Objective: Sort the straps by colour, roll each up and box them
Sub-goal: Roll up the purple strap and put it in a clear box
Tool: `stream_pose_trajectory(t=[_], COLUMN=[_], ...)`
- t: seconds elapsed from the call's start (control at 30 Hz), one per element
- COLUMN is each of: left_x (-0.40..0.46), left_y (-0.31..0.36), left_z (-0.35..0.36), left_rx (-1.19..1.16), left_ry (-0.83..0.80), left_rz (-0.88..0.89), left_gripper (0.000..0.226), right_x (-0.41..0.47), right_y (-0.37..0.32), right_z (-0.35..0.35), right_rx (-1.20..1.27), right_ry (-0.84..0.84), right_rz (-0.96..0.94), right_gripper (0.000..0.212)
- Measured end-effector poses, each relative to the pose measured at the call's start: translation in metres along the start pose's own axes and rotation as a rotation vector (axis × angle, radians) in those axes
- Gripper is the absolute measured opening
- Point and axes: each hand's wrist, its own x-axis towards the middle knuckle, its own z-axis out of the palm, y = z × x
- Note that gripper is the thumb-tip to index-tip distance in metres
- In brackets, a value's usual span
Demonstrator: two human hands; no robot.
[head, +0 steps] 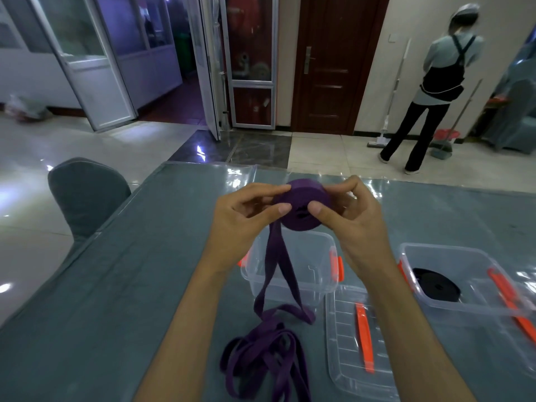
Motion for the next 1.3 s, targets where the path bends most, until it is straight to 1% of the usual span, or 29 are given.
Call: stream_pose_trajectory(t=[0.07, 0.17, 0.23, 0.3, 0.4, 0.47, 0.5, 0.57, 0.67, 0.77, 0.8, 0.87, 0.93, 1.0, 1.1, 1.17, 1.23, 1.3], left_x=[-0.001, -0.001, 0.0, 0.002, -0.003, -0.007, -0.009, -0.01, -0.008, -0.008, -0.007, -0.005, -0.003, 0.0, 0.0, 0.0, -0.001, -0.002], left_y=[0.001, 0.002, 0.002, 0.001, -0.001, -0.003, -0.005, -0.006, -0.003, 0.0, 0.0, 0.001, 0.004, 0.007, 0.009, 0.007, 0.006, 0.005], left_z=[0.001, 0.001, -0.003, -0.007, -0.004, -0.001, 0.0, 0.0, 0.0, 0.004, 0.005, 0.006, 0.004, -0.001, -0.005, -0.003, -0.001, -0.002], left_rx=[0.007, -0.027, -0.055, -0.039, 0.023, 0.001, -0.015, -0.02, 0.008, 0.011, -0.006, -0.04, -0.034, -0.019, 0.034, 0.041, -0.006, -0.022], left_ry=[0.025, 0.002, -0.055, -0.074, -0.001, 0.026, 0.018, -0.008, 0.009, 0.066, 0.072, 0.045, -0.013, -0.04, -0.002, 0.031, 0.03, 0.0], left_rz=[0.035, 0.013, -0.031, -0.043, -0.04, -0.061, -0.077, -0.099, -0.069, -0.026, -0.031, -0.059, -0.084, -0.074, -0.024, -0.032, -0.071, -0.083], left_gripper=[0.029, 0.03, 0.037, 0.039, 0.034, 0.033, 0.035, 0.041, 0.04, 0.034, 0.032, 0.032, 0.038, 0.04, 0.029, 0.027, 0.031, 0.039], right_x=[0.001, 0.004, 0.003, 0.002, 0.001, 0.001, 0.0, -0.001, -0.003, 0.0, 0.001, 0.001, 0.0, -0.002, -0.001, 0.001, 0.002, 0.002], right_y=[-0.002, -0.009, -0.008, -0.006, -0.003, -0.004, -0.004, -0.002, -0.003, -0.005, -0.005, -0.007, -0.005, -0.003, -0.003, -0.006, -0.007, -0.005], right_z=[-0.004, -0.004, -0.002, -0.001, -0.004, -0.005, -0.005, -0.003, -0.002, -0.008, -0.009, -0.007, -0.004, -0.002, -0.004, -0.004, -0.002, 0.0], right_rx=[-0.022, 0.008, 0.01, 0.006, -0.036, -0.055, -0.053, -0.001, 0.041, -0.066, -0.07, -0.038, 0.014, 0.053, -0.062, -0.074, -0.047, -0.023], right_ry=[-0.04, -0.057, -0.03, -0.021, -0.061, -0.066, -0.05, 0.005, 0.024, -0.011, -0.015, -0.008, 0.036, 0.045, -0.019, -0.046, -0.031, 0.009], right_rz=[0.046, -0.018, -0.063, -0.026, 0.073, 0.038, 0.004, -0.028, 0.048, 0.098, 0.087, 0.031, -0.015, 0.01, 0.066, 0.062, -0.002, -0.036], right_gripper=[0.034, 0.041, 0.038, 0.032, 0.041, 0.044, 0.044, 0.036, 0.028, 0.042, 0.043, 0.04, 0.034, 0.028, 0.037, 0.037, 0.04, 0.034])
